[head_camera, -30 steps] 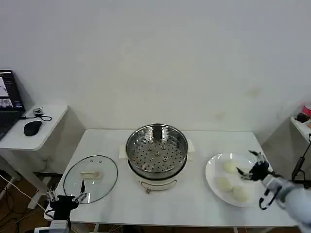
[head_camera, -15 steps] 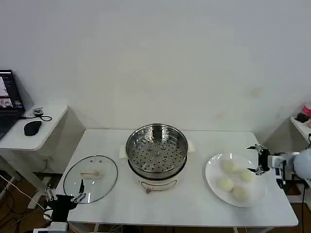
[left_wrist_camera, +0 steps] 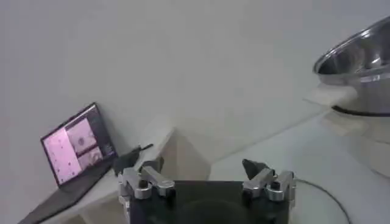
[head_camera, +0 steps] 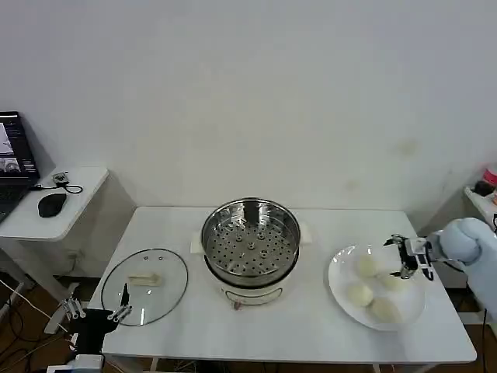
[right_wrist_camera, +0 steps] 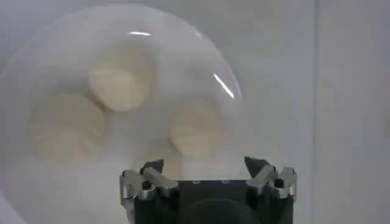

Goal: Take steamed baozi put them in steamer then cover it.

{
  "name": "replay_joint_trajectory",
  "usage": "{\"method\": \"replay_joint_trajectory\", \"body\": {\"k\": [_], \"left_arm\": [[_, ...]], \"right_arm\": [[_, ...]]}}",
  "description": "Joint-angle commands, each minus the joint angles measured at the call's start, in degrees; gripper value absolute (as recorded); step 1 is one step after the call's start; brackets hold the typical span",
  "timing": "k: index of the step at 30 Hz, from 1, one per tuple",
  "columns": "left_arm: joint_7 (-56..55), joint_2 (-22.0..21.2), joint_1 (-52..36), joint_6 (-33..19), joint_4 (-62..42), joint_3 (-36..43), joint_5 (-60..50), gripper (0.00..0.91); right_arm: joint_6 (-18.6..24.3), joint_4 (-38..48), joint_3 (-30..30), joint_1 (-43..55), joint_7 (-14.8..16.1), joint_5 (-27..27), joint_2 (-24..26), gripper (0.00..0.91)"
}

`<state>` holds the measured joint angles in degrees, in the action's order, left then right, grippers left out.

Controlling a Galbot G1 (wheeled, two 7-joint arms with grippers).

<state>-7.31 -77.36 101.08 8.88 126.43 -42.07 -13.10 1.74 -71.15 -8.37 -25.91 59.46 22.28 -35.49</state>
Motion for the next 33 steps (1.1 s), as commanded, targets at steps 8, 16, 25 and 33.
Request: {"method": "replay_joint_trajectory", "body": {"k": [8,16,25,33], "left_arm": [[-0.03,-0.41,0.33,-0.55,-0.70,0.26,-1.19,0.907],[-0.44,-0.64,0.48,-1.04,-0.94,0.27,-1.98,0.907],[-0.60,-0.69,0.65,-1.11,-0.81,0.26,-2.12,0.907],[-0.81,-0.61,0.78,-1.08,-0.52,0.11,-2.08,0.907]], "right_arm": [[1.12,12.38,-10.53,8.91,1.52,3.66,-9.41,0.907],[0.89,13.50,-10.95,9.12,1.24,4.43,-10.08,0.907],[0.58,13.42,-11.84,9.57,1.17,3.63,-9.51,0.665],[0.39,7.37,-13.47,12.89,2.02,-1.35,-5.74,0.665]]}}
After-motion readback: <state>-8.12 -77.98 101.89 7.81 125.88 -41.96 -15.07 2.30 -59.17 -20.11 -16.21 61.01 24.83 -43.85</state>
